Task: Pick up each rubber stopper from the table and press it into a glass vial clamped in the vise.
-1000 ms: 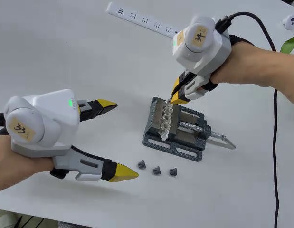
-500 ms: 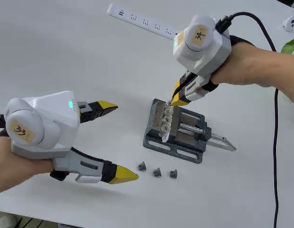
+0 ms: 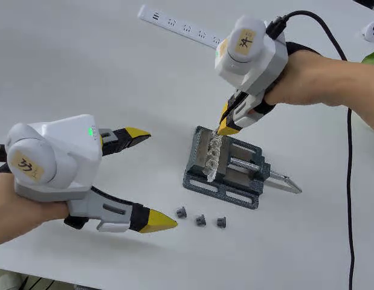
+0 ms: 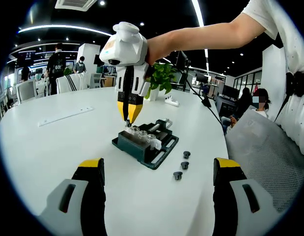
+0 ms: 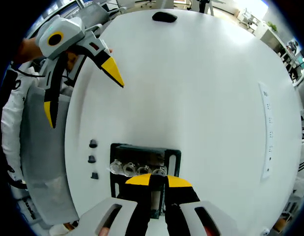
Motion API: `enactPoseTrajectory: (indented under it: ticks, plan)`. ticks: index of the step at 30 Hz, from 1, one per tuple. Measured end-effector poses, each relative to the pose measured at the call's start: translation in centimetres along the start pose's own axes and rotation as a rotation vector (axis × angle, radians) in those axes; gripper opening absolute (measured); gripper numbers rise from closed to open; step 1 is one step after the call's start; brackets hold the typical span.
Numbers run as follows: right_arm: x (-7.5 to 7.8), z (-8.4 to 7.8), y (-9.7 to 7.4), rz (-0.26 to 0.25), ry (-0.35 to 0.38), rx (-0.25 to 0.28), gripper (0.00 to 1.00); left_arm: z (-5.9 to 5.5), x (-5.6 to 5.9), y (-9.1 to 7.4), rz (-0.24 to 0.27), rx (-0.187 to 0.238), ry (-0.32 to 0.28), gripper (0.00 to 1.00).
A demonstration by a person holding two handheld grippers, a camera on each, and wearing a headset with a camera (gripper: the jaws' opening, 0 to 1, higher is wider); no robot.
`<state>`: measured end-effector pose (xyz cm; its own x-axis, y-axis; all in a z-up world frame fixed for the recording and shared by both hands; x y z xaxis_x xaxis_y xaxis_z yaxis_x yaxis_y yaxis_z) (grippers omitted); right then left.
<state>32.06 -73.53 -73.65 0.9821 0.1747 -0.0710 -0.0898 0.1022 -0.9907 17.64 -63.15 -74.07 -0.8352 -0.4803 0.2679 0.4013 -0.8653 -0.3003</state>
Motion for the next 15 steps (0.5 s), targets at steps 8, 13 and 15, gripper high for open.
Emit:
enactPoseTrajectory:
  ticks: [8, 13, 15]
  plan:
    - [0.09, 0.02, 0.14, -0.01, -0.005, 0.001, 0.04, 0.12, 0.16, 0.19, -0.003, 0.001, 0.002, 0.91]
    - [-0.02, -0.04, 0.07, -0.014, -0.032, 0.004, 0.05, 0.2, 0.24, 0.21, -0.006, 0.002, 0.003, 0.91]
    - [-0.11, -0.14, 0.03, -0.018, -0.037, 0.01, 0.06, 0.21, 0.2, 0.15, -0.004, 0.001, 0.003, 0.91]
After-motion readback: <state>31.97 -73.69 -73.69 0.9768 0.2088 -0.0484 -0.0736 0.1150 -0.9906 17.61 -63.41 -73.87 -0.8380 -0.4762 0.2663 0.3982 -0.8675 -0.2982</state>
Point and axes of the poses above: the centre of the closed fingertips' face, and the gripper's own axes: y roughly forward along the fingers, x roughly to its right, z roughly out of its top, the point moved 5 cm from there along -y, roughly backward along the fingers, and after that the axes turned 6 degrees about -y, right-handed, at the moved point
